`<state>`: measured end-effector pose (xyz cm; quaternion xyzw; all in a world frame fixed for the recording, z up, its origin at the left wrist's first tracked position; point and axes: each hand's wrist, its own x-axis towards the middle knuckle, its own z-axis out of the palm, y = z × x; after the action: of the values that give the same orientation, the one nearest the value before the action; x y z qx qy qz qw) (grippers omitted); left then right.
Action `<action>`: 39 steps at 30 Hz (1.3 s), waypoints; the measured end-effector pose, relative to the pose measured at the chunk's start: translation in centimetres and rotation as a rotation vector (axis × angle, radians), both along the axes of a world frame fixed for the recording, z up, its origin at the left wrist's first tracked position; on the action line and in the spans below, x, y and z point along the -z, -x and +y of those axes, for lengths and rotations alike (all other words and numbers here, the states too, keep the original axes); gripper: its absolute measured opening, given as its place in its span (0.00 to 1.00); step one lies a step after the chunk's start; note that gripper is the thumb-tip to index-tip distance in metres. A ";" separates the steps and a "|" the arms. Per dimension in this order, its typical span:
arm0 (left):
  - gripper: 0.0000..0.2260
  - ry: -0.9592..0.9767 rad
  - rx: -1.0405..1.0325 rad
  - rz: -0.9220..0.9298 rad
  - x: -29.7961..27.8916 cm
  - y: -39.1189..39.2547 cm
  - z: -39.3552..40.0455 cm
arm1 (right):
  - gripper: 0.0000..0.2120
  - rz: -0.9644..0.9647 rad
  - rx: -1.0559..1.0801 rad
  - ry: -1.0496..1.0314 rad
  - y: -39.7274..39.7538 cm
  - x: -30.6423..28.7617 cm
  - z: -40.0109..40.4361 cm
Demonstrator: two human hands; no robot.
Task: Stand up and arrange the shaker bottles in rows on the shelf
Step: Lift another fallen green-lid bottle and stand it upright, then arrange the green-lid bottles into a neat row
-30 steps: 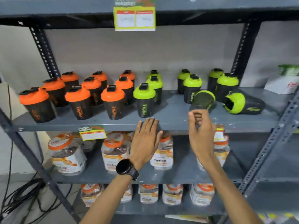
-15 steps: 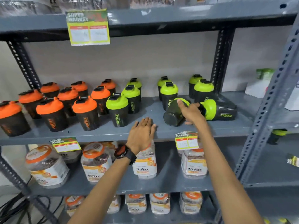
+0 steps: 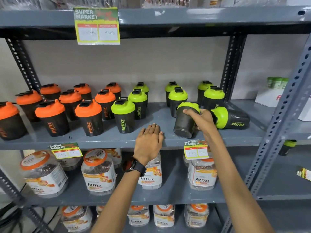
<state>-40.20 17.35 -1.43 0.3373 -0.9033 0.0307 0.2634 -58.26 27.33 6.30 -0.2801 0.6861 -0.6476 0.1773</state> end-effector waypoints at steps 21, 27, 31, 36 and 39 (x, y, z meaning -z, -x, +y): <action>0.28 -0.028 -0.010 -0.029 -0.5 -0.1 0.5 | 0.48 0.684 0.319 0.082 -4.4 3.0 -0.5; 0.25 -0.096 -0.033 -0.042 -0.5 0.6 0.9 | 0.29 1.041 0.310 -0.014 0.1 2.1 5.5; 0.23 -0.202 -0.003 0.010 -1.6 2.4 2.7 | 0.44 1.195 0.305 -0.425 4.4 0.5 7.6; 0.25 -0.196 -0.061 -0.019 -1.5 4.3 4.0 | 0.45 1.263 0.158 -0.778 7.3 0.0 6.7; 0.35 -0.157 -0.076 0.004 -1.1 4.2 4.2 | 0.45 1.289 0.138 -0.805 8.0 0.4 6.4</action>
<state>-44.44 21.55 -0.29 0.3911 -0.8889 -0.0307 0.2364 -66.30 33.76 5.88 -0.4729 0.8530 -0.0657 -0.2109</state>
